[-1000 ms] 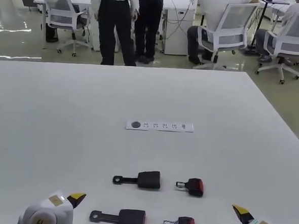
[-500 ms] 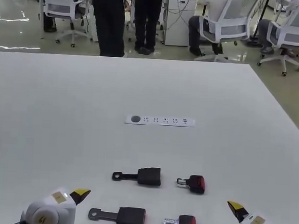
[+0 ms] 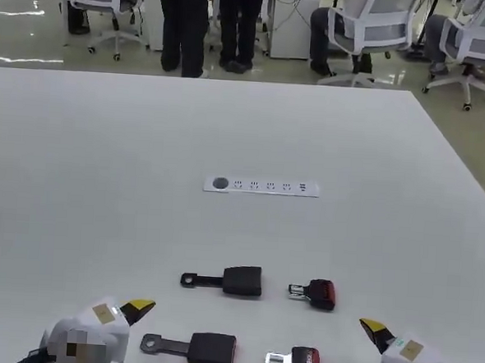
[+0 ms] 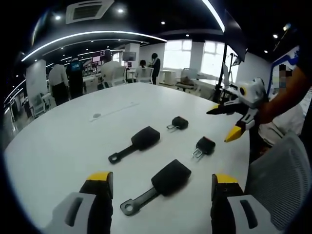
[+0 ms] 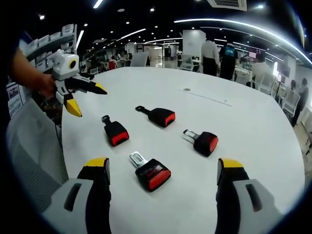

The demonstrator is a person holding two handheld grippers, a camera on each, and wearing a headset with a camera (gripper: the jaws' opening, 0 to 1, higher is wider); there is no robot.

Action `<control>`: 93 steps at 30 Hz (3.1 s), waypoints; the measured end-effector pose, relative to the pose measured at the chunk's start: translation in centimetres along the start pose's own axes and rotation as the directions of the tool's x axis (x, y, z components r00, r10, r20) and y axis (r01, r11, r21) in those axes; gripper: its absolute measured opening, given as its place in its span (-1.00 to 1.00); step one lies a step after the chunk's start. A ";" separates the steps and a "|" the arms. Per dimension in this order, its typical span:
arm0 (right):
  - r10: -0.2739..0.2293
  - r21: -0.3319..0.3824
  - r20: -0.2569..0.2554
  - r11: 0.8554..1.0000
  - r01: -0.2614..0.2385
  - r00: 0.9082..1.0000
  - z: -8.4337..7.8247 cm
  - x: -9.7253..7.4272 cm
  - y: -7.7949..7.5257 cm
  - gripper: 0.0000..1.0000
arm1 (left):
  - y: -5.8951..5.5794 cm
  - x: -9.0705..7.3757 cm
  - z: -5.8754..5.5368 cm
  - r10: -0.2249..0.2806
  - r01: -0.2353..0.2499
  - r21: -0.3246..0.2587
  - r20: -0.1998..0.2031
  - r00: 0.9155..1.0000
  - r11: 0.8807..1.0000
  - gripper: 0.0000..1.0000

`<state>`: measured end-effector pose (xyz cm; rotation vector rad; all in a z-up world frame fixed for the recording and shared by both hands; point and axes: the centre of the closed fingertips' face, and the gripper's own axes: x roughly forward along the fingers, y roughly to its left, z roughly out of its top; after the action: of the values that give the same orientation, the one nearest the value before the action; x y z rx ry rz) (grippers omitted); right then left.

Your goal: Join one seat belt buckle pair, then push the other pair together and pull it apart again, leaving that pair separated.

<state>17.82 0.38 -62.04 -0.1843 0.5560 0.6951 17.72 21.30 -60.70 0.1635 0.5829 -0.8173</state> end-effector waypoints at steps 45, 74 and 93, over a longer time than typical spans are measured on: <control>0.288 -0.063 -0.172 0.951 -0.303 0.942 -3.7 3.8 1.5 0.47 | -1.6 5.5 -2.0 -0.251 0.299 0.226 -0.217 0.943 0.927 0.31; 0.394 -0.126 -0.267 0.891 -0.437 0.879 -5.4 4.5 1.6 0.11 | -1.6 7.5 -5.2 -0.334 0.456 0.331 -0.364 0.870 0.826 -0.12; 0.378 -0.220 -0.334 0.860 -0.461 0.864 -4.9 4.4 1.0 -0.30 | -1.3 7.7 -5.0 -0.347 0.489 0.369 -0.388 0.854 0.790 -0.27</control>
<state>17.85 1.86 -68.51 -0.4531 0.7766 1.1985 18.80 17.29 -68.97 0.6191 0.7197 -1.3855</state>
